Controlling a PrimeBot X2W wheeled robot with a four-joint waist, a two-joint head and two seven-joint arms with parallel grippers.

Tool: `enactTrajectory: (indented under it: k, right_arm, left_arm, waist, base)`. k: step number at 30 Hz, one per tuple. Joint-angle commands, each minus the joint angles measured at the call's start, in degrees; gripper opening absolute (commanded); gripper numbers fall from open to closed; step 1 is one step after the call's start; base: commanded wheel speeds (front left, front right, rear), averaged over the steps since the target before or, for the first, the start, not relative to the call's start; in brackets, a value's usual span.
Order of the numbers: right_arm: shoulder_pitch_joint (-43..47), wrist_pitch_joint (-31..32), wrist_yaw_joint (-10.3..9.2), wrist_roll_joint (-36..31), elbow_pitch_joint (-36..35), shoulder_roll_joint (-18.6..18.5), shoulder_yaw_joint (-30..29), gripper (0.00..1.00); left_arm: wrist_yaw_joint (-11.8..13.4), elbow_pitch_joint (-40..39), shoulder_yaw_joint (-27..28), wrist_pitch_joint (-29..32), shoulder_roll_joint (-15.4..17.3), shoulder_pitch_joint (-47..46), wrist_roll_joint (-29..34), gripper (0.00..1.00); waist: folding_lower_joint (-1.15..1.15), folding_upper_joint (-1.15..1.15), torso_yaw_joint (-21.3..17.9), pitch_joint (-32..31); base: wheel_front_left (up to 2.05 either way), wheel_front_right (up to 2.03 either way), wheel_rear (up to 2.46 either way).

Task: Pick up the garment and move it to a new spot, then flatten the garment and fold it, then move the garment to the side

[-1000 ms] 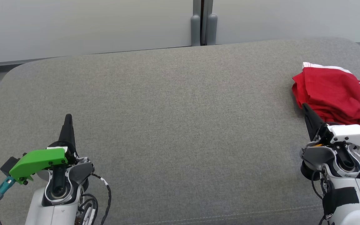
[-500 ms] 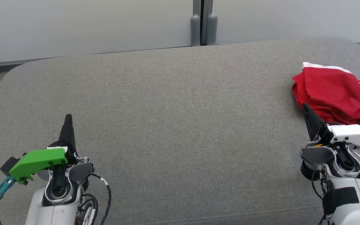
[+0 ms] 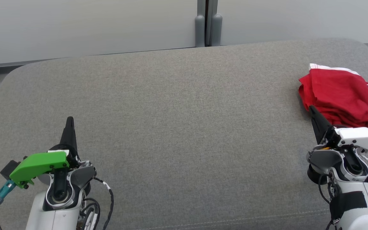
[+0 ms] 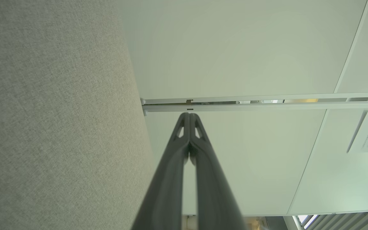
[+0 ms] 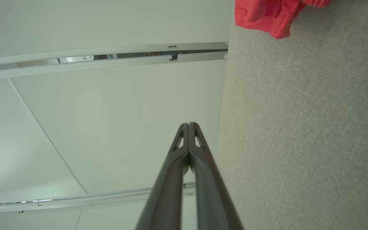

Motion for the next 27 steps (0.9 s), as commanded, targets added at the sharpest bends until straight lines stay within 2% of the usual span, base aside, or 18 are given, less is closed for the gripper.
enactTrajectory:
  k: [1,27]
  right_arm:
    - [-0.6,0.2,0.04,0.1,0.1,-0.1,0.0,0.00]
    - [-0.6,0.2,0.04,0.1,0.1,-0.1,0.0,0.00]
  left_arm:
    - [-0.2,0.1,0.2,0.0,0.1,-0.8,0.0,0.00]
    - [-0.2,0.1,0.2,0.0,0.1,-0.8,0.0,0.00]
  waist:
    - [0.00,0.00,0.0,0.0]
    - [0.00,0.00,0.0,0.0]
  base:
    - [0.00,0.00,0.00]
    - [0.00,0.00,0.00]
